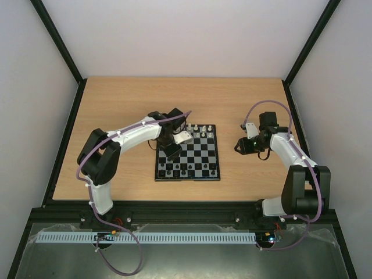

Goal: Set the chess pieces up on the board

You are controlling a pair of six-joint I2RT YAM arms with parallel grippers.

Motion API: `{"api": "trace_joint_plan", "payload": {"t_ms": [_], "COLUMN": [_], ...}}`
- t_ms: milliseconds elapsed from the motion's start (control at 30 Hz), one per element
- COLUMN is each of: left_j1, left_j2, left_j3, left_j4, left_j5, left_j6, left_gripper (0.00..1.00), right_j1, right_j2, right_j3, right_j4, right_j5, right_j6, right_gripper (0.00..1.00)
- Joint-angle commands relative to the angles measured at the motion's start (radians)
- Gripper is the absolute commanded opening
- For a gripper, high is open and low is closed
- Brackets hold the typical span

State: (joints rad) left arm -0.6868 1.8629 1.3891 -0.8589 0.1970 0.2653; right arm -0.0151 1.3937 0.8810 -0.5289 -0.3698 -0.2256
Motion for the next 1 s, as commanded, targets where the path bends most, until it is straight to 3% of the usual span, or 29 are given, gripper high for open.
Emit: {"api": "trace_joint_plan", "payload": {"t_ms": [0,433,967], "left_j1": [-0.009,-0.023,-0.031], "left_j2": [0.046,0.13,0.181], "left_j3": [0.011,0.044,0.062], "left_j4": [-0.021,-0.022,-0.003], "left_j5": [-0.015,-0.022,-0.071], "left_j6": [-0.025,-0.013,0.04], "left_gripper": [0.37,0.33,0.16], "right_j1": [-0.005,-0.005,-0.005], "right_j2": [-0.016,-0.004,0.009], "right_j3": [-0.012,-0.014,-0.012], "right_j4": [-0.039,-0.031,-0.033], "right_j5": [0.005,0.006,0.008], "right_j6": [-0.015,-0.013,-0.016], "right_gripper": [0.37,0.37,0.37]}}
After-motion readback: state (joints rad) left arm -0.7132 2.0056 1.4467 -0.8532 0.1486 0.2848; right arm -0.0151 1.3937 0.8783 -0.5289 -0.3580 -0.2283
